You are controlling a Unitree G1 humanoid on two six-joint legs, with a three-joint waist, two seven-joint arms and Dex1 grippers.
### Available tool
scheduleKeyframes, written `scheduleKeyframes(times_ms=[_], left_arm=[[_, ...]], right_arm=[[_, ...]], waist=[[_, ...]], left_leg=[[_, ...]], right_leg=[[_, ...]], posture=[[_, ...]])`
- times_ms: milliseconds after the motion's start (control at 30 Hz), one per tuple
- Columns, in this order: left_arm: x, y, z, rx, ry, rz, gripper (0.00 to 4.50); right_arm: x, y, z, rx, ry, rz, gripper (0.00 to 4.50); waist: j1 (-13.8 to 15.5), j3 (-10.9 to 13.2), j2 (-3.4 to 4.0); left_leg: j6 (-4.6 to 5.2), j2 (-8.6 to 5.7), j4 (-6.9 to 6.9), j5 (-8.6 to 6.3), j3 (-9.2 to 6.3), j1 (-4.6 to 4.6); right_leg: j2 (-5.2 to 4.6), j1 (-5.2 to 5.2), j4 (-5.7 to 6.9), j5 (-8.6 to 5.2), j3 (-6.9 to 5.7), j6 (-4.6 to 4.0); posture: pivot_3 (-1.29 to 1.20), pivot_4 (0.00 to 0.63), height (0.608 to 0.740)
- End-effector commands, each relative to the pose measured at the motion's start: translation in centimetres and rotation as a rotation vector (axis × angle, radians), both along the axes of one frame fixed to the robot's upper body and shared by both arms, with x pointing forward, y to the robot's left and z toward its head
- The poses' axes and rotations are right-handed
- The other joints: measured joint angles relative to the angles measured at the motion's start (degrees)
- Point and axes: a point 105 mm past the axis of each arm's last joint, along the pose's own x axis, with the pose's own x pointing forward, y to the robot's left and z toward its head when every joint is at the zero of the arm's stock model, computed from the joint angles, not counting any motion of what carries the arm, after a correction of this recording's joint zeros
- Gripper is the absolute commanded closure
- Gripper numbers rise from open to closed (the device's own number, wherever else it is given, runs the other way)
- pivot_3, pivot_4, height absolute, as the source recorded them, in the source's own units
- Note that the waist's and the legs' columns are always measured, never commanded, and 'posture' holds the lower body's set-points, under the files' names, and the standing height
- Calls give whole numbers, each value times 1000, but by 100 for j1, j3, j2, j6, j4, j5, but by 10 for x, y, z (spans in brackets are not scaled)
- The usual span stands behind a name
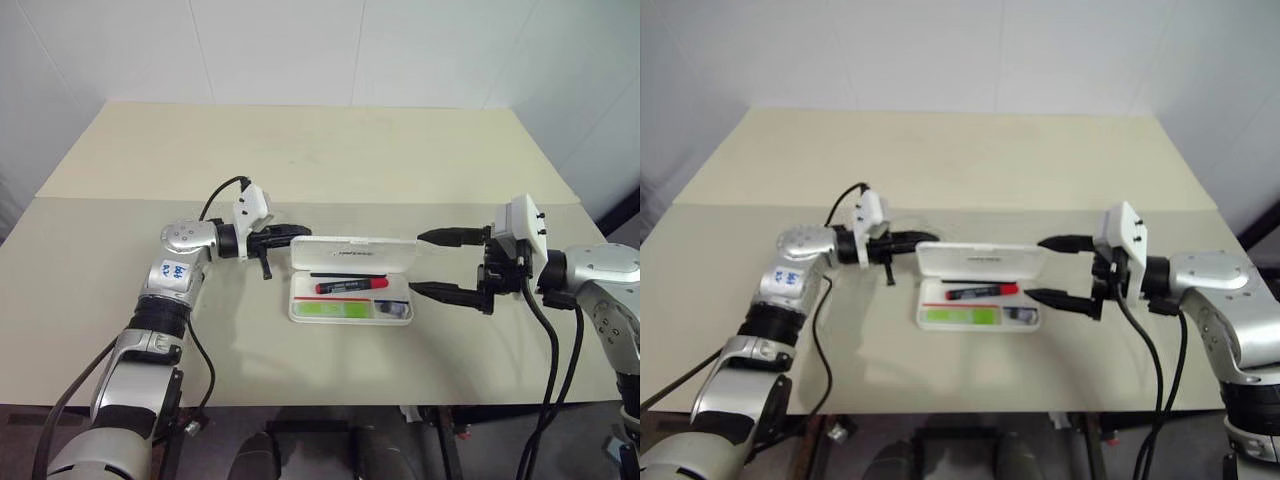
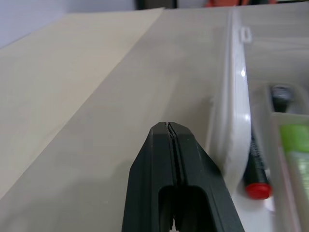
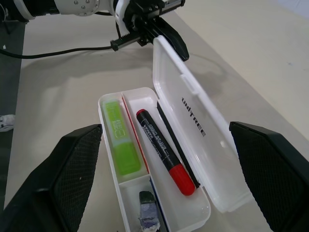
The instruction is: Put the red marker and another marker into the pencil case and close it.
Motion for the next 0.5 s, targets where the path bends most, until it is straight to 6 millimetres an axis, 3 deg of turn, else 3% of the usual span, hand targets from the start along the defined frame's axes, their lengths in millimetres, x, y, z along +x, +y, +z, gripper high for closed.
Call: scheduleKeyframes(times_ms=[33,133,500], left_arm=[[-24,-6,-9,111,-26,-137,4474],[-39,-10,-32,230,27,-197,4474],[-38,-25,-62,341,139,-106,4474]], right_arm=[[-3,3,12,19,-45,23,0],[-2,4,12,26,-46,22,0],[-3,10,11,69,-54,12,0]], waist=[[-6,0,0],[-5,-1,1],[3,-2,2]], left_leg=[[0,0,0,0,0,0],[0,0,-4,0,1,3],[3,-1,10,1,-2,6]], right_leg=[[0,0,1,0,0,0],[0,0,0,-1,1,-2],[0,11,0,4,4,1]], posture=[[0,150,740],[0,150,740],[0,150,740]])
